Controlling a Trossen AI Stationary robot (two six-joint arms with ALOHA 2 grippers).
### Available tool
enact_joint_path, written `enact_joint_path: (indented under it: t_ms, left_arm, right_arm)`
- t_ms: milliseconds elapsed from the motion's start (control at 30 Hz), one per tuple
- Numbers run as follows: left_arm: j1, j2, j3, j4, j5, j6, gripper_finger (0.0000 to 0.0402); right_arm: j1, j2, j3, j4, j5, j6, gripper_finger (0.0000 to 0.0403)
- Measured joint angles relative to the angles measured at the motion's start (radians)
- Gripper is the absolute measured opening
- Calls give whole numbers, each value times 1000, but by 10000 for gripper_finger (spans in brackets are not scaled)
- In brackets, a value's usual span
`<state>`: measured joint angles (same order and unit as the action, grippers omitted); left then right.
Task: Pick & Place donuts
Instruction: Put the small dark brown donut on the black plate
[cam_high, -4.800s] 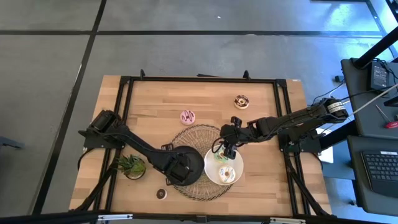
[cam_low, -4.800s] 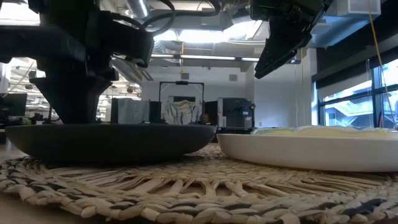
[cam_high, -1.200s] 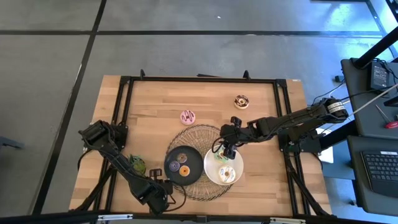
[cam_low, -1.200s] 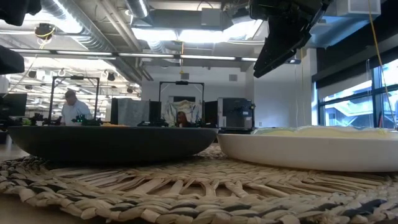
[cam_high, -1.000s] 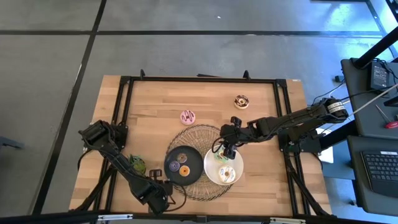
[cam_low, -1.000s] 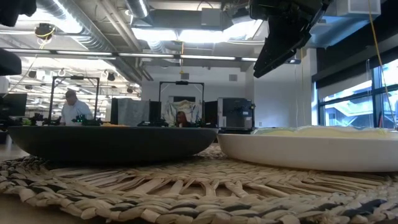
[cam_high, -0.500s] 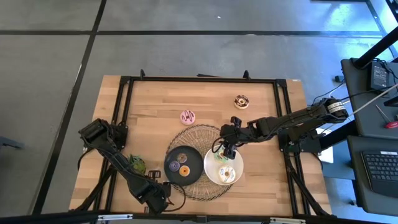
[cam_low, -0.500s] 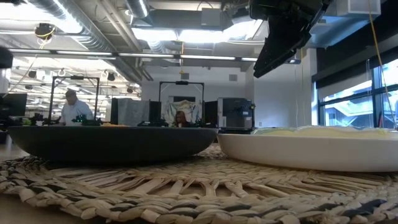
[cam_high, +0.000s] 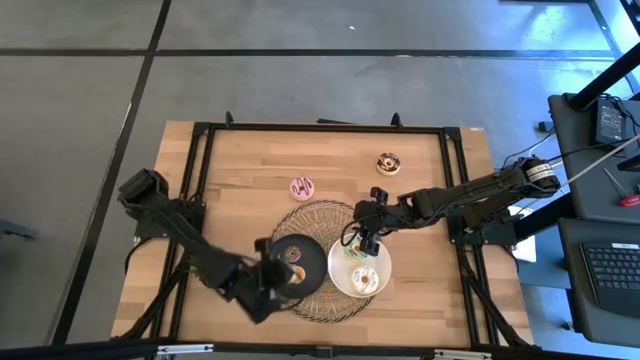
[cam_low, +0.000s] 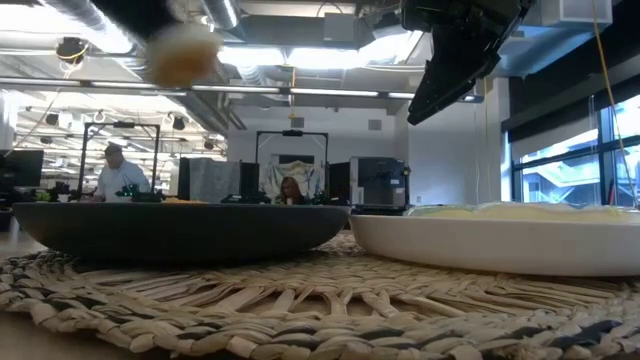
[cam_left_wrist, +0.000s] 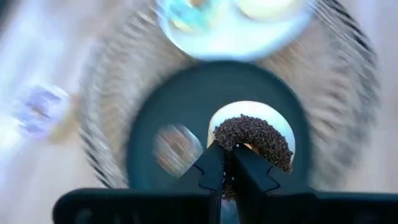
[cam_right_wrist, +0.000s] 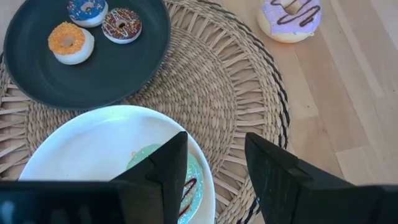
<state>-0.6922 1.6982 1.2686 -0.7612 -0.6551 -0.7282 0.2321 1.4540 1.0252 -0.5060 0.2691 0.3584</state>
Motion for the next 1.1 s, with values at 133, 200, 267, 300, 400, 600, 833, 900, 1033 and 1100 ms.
enact_joint_path:
  t_ms: [133,200,267,300,400,600,833,900,1033,1100]
  left_arm:
    - [104,12,0,64,1,96,13]
    - [163,31,0,93,54,145,10]
    - [219,45,0,125,122,182,9]
    - [245,51,0,131,162,192,9]
    - [299,69,0,154,259,216,12]
    - [325,121,0,211,351,351,9]
    - [322,171,0,232,361,376,8]
    - [323,173,0,229,358,376,8]
    - [320,173,0,229,373,376,10]
    - [320,173,0,229,373,375,10]
  right_arm:
    - [0,0,0,0,0,0,163]
    - [0,0,0,-1,0,-1,163]
    - [0,0,0,-5,0,-1,163]
    - [0,0,0,-6,0,-1,163]
    - [0,0,0,-12,0,-1,163]
    - [0,0,0,-26,0,-1,163]
    - [0,0,0,-30,0,-3,163]
    - [0,0,0,-29,0,-3,163]
    - [0,0,0,-29,0,-2,163]
    - [0,0,0,-29,0,-2,163]
